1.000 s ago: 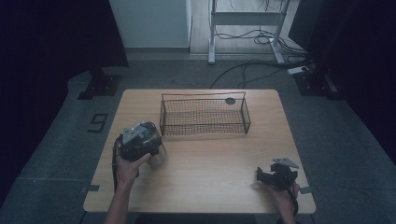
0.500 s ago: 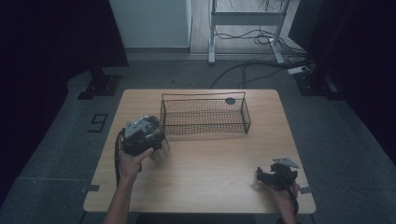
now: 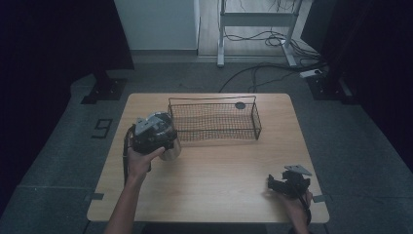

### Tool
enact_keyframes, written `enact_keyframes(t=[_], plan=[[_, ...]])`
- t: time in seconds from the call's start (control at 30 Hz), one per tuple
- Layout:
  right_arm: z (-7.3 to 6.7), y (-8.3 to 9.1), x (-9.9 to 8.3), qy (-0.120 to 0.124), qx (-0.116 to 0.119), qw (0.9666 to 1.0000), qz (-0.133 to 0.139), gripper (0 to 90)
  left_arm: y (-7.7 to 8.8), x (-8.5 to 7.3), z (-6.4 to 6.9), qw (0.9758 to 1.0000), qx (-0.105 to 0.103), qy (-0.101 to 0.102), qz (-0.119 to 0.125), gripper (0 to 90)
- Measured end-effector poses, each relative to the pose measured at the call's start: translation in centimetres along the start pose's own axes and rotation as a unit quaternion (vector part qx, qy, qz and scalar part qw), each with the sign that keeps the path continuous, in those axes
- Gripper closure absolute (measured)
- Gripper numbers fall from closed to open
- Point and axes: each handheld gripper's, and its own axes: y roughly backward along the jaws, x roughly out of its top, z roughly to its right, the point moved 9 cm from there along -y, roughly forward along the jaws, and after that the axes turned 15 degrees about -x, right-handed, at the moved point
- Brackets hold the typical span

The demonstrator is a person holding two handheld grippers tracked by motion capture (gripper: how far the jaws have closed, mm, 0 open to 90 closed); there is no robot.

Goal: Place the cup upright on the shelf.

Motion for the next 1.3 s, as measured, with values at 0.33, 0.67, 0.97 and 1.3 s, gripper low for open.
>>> enact_keyframes(t=[0.33,0.67,0.97,1.3], plan=[[0.0,0.0,0.0,-0.001,0.000,1.0000,0.000,4.1,-1.0,1.0,0.2,0.9999,-0.011,0.004,-0.001,3.8],[0.0,0.0,0.0,0.000,0.000,1.0000,-0.001,4.1,-1.5,2.4,0.0,0.9999,-0.006,0.011,0.008,3.9],[0.0,0.0,0.0,0.000,-0.001,1.0000,-0.001,4.1,-2.1,3.5,0.3,0.9999,-0.008,0.003,0.006,3.8],[0.0,0.0,0.0,0.000,0.000,1.0000,0.001,4.2,-3.4,4.5,0.4,0.9998,-0.013,0.012,0.009,3.9]])
